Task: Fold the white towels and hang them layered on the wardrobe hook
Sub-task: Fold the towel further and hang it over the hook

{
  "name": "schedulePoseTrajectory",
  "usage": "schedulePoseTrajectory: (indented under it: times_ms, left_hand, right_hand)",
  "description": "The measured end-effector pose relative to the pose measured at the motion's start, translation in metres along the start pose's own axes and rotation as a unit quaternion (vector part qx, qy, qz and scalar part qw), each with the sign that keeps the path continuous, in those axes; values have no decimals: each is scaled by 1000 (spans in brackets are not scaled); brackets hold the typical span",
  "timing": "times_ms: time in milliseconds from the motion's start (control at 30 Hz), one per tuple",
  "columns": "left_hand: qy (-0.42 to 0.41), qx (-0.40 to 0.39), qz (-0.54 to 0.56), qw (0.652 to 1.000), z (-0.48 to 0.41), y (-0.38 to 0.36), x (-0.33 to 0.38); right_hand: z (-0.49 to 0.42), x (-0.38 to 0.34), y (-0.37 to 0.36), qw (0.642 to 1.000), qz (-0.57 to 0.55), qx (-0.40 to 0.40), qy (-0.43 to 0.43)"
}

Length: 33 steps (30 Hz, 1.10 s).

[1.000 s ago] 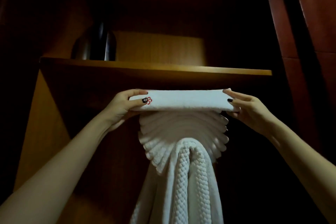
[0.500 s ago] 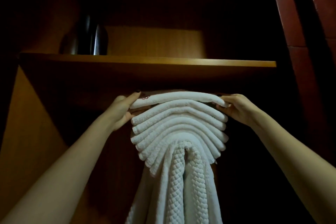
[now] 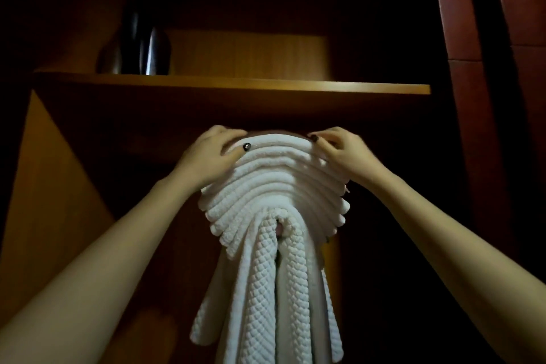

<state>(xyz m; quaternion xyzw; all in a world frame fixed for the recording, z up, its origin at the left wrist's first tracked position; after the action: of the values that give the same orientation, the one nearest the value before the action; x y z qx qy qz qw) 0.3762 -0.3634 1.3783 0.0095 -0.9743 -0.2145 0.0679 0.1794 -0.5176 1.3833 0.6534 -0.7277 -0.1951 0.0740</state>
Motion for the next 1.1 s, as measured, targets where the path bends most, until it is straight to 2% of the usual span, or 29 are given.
schedulePoseTrajectory:
  times_ms: [133,300,433,567,667,767,933,1100]
  left_hand:
    - [-35,-127,-43,990,-10,-27,16]
    - [-10,-131,-94,987,-4,-39,2]
    - [7,-138,-106,985,0,-48,-2]
    - [11,-183,-105,977,4,-49,4]
    - [-1,-104,-135,985,13,-22,13]
    - [-10,-47,-176,983,35,10,16]
    - [9,-75,-245,966,85,62,-10]
    - [40,-137,-339,930,176,129,-50]
  right_hand:
    - [-9,-12,-43,988,60,-139,17]
    - [-7,5,-60,978,116,-172,4]
    - [-8,8,-67,976,135,-168,-6]
    - [-7,8,-66,973,129,-186,-35]
    - [-5,1,-50,979,127,-155,-40]
    - [11,-28,-43,988,134,-81,9]
    - [44,-107,-61,982,133,-33,128]
    - [79,-201,-126,976,83,-121,162]
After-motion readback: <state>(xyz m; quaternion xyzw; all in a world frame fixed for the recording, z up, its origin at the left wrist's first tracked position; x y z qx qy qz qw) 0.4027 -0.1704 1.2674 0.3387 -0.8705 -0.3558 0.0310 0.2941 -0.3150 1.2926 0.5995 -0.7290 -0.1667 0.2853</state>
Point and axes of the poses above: each hand's wrist, its own z-axis away from the middle knuckle, its own y-axis out of the back of the hand, x = y × z, the point moved 9 cm from there along -z, towards the middle knuckle, and after that the axes turned 1 degree about x, right-handed, at the moved point
